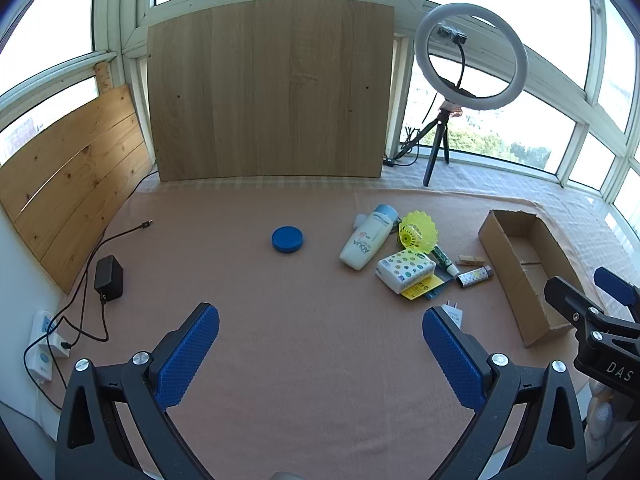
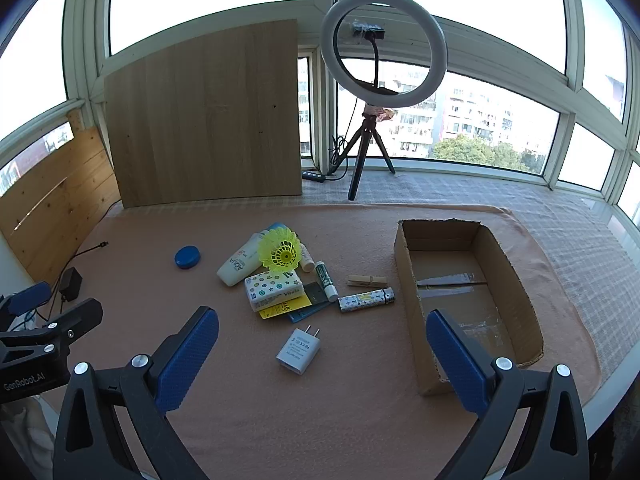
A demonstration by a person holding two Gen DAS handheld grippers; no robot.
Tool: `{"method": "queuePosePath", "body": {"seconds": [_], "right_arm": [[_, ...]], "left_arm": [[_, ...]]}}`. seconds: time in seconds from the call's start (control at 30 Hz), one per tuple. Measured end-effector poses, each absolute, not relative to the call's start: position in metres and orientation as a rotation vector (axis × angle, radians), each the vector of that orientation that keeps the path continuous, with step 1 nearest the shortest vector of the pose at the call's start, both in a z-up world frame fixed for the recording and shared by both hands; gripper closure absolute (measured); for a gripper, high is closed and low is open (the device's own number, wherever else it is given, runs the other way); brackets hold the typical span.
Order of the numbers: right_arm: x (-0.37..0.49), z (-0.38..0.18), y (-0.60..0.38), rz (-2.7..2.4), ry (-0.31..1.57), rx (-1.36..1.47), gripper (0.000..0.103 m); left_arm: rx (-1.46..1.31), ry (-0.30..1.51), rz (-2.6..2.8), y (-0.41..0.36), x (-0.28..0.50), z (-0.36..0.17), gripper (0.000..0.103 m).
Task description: Organize objects
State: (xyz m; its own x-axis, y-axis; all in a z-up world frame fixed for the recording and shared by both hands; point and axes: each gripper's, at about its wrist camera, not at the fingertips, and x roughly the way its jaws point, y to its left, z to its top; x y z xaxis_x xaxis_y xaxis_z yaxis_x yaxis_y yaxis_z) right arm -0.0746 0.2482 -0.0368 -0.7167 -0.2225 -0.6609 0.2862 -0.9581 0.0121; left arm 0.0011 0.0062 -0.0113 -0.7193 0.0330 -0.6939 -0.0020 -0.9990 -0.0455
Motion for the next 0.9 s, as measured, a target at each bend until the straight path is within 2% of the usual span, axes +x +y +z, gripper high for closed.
{"method": "queuePosePath", "body": {"seconds": [0.9], "right_arm": [[-0.082,-0.042,0.248,-2.665,0.135,1.033,0.001]], "left_arm": [[-1.187,-0.052,2.875,0.011,-0.011,-0.010,0.000]]}}
